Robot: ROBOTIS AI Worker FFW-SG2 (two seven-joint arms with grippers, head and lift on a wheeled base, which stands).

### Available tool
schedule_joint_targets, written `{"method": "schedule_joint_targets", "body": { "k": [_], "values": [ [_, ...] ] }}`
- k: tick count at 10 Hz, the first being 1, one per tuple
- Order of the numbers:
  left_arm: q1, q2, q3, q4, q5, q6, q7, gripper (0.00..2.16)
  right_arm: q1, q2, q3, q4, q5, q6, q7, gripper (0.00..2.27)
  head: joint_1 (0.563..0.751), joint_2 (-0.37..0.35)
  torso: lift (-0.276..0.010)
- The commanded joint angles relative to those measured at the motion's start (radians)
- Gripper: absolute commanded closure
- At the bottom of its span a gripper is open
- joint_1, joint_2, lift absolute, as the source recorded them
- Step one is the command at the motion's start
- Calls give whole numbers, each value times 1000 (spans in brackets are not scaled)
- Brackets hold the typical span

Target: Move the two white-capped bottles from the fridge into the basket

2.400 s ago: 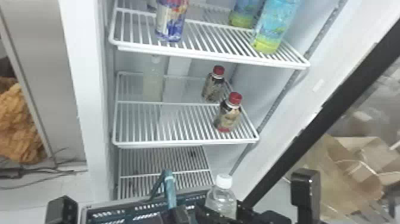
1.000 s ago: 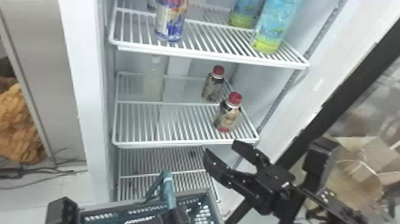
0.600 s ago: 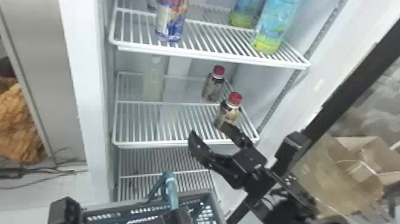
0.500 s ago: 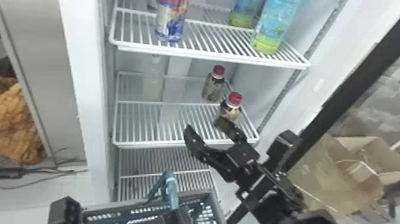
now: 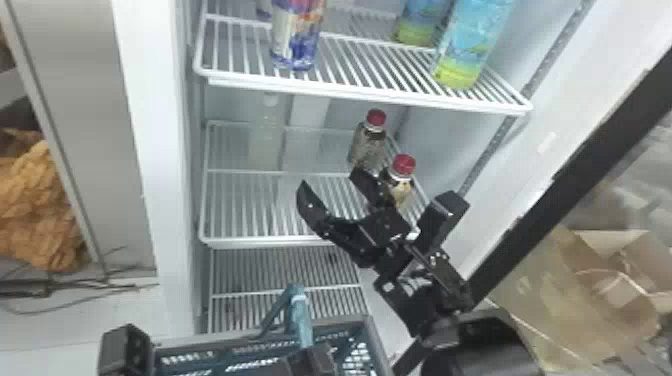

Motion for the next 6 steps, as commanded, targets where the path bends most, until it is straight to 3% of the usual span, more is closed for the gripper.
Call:
{"method": "schedule_joint_targets", "body": {
  "k": [1,6],
  "values": [
    [-2,0,-2,0,0,0,0,1119,-60,-3,20,64,20,-19,-7,75,695,-318,-260],
    [-11,1,-10,0,2,2,1,1119,-281,-16,124,329,50,-24,-44,64,695,-273,-260]
  ]
}}
